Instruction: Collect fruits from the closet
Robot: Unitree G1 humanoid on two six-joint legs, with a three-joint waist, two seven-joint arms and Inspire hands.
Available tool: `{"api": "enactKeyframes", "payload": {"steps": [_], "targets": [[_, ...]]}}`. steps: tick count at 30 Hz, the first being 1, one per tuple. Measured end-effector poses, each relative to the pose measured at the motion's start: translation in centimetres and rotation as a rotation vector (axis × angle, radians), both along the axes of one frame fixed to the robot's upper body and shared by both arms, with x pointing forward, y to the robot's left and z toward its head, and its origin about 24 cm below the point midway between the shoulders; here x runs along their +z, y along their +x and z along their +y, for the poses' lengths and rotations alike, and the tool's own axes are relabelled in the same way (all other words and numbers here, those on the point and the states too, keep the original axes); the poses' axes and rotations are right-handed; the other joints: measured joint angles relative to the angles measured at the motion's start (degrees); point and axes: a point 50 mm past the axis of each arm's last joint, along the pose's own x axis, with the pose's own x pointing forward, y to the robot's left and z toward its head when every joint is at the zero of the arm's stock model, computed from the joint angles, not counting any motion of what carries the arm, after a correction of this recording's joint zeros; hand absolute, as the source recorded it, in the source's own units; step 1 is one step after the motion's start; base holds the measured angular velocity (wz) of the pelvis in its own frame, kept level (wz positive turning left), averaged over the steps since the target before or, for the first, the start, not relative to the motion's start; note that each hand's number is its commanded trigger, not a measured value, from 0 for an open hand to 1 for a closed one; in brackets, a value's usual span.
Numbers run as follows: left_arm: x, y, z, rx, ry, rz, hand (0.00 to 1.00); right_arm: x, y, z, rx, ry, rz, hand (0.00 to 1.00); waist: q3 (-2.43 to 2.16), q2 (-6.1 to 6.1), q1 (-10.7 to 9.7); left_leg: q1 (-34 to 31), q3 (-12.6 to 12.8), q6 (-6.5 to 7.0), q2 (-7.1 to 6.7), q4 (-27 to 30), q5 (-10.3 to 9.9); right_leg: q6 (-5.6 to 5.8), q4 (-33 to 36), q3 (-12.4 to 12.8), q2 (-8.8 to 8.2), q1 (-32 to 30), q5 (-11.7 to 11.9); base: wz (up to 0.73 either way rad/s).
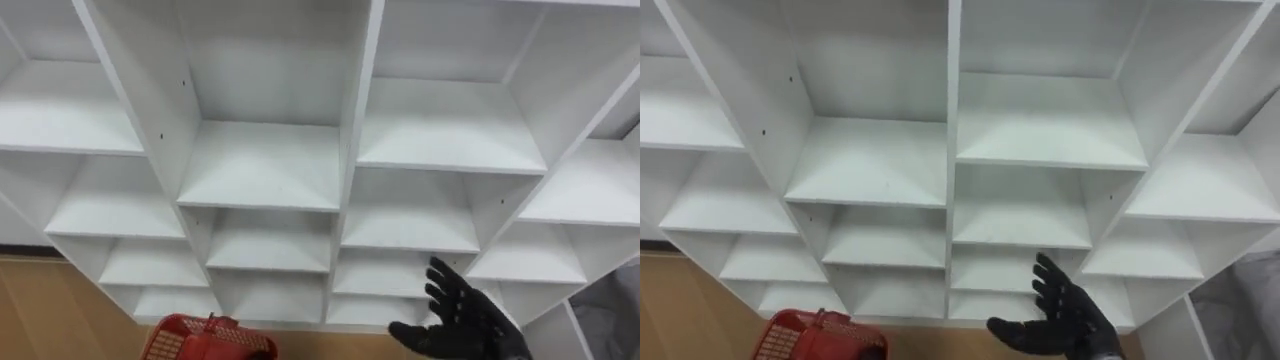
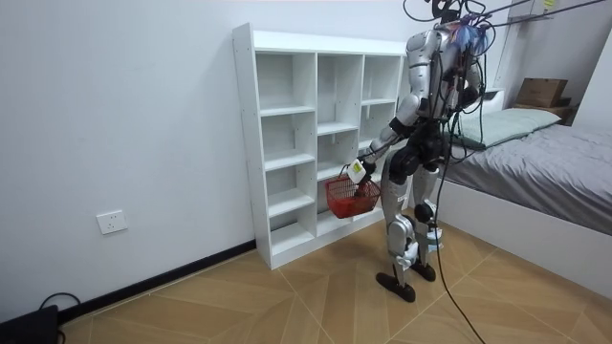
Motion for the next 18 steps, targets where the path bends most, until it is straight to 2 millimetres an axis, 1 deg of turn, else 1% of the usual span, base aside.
{"api": "enactKeyframes", "payload": {"steps": [1, 2, 3, 4, 6, 7, 8, 9, 12, 16, 18], "targets": [[-0.1, -0.3, 0.1, 0.008, 0.005, 0.013, 1.0, -0.6, -0.8, -0.3, -0.023, -0.009, 0.042, 0.0, -0.01, 0.08, 0.0, 0.3, 0.0, 0.0, -0.04, -0.1, -0.1, 0.02, 0.0, 0.1, -0.01, 0.2, 0.0, 0.0], [-0.4, -1.1, 0.1, 0.024, 0.014, 0.037, 1.0, -1.5, -2.1, -0.8, -0.067, -0.023, 0.111, 0.0, -0.05, 0.24, -0.3, 0.6, -0.1, 0.03, -0.02, 0.0, -0.3, 0.08, -0.3, 0.1, -0.06, 1.0, -0.1, 0.0], [-0.5, -1.7, 0.1, 0.04, 0.018, 0.055, 1.0, -2.3, -3.8, -1.4, -0.114, -0.036, 0.184, 0.0, -0.26, 0.48, -0.4, 0.7, -0.1, 0.07, -0.02, 0.0, -0.5, 0.12, -0.8, 0.1, -0.03, 1.5, -0.1, 0.0], [-0.6, -1.8, 0.1, 0.049, 0.021, 0.059, 1.0, -2.7, -4.6, -1.6, -0.131, -0.046, 0.221, 0.0, -0.23, 0.55, -0.4, 0.8, -0.1, 0.07, -0.01, 0.0, -0.6, 0.16, -0.8, 0.1, -0.05, 1.6, -0.1, 0.0], [-0.7, -2.3, 0.4, 0.089, 0.028, 0.069, 1.0, -3.7, -7.5, -2.4, -0.158, -0.093, 0.357, 0.0, -0.2, 0.79, -0.2, 1.2, -0.1, 0.14, 0.0, 0.0, -0.8, 0.3, -0.8, 0.1, -0.11, 1.8, -0.3, 0.0], [-0.8, -2.5, 0.4, 0.093, 0.031, 0.076, 1.0, -3.9, -8.1, -2.6, -0.161, -0.107, 0.389, 0.0, -0.21, 0.89, -0.2, 1.4, -0.1, 0.15, 0.0, 0.0, -0.8, 0.35, -0.7, 0.1, -0.12, 1.9, -0.4, 0.0], [-0.9, -2.8, 0.4, 0.103, 0.037, 0.091, 1.0, -4.3, -9.2, -2.7, -0.178, -0.124, 0.444, 0.0, -0.07, 0.75, -0.2, 1.5, -0.1, 0.19, -0.08, 0.1, -1.0, 0.4, -0.7, 0.1, -0.1, 2.3, -0.5, 0.04], [-1.0, -3.0, 0.3, 0.118, 0.033, 0.097, 1.0, -4.6, -10.0, -2.6, -0.188, -0.128, 0.483, 0.0, -0.13, 1.05, -0.2, 1.5, -0.3, 0.21, -0.23, 0.1, -1.0, 0.43, -0.7, -0.2, 0.02, 2.6, -0.5, 0.06], [-1.1, -3.2, 0.0, 0.128, 0.026, 0.102, 1.0, -5.2, -10.8, -1.8, -0.193, -0.116, 0.551, 0.0, 0.04, 0.82, -0.1, 1.7, -0.3, 0.22, -0.26, 0.1, -1.0, 0.44, -0.8, -0.3, 0.03, 2.6, -0.5, 0.02], [-1.2, -3.2, -0.3, 0.128, 0.022, 0.106, 1.0, -5.4, -10.2, -1.6, -0.18, -0.113, 0.566, 0.0, 0.19, 0.73, -0.1, 2.1, -0.6, 0.25, -0.24, 0.0, -1.0, 0.48, -0.9, -0.4, -0.05, 2.8, -0.6, 0.0], [-1.2, -3.1, -0.3, 0.125, 0.022, 0.105, 1.0, -5.5, -9.8, -1.5, -0.144, -0.123, 0.569, 0.0, 0.2, 0.74, -0.1, 2.1, -0.7, 0.25, -0.23, 0.0, -1.0, 0.49, -0.9, -0.6, -0.07, 2.9, -0.7, 0.02]]}}
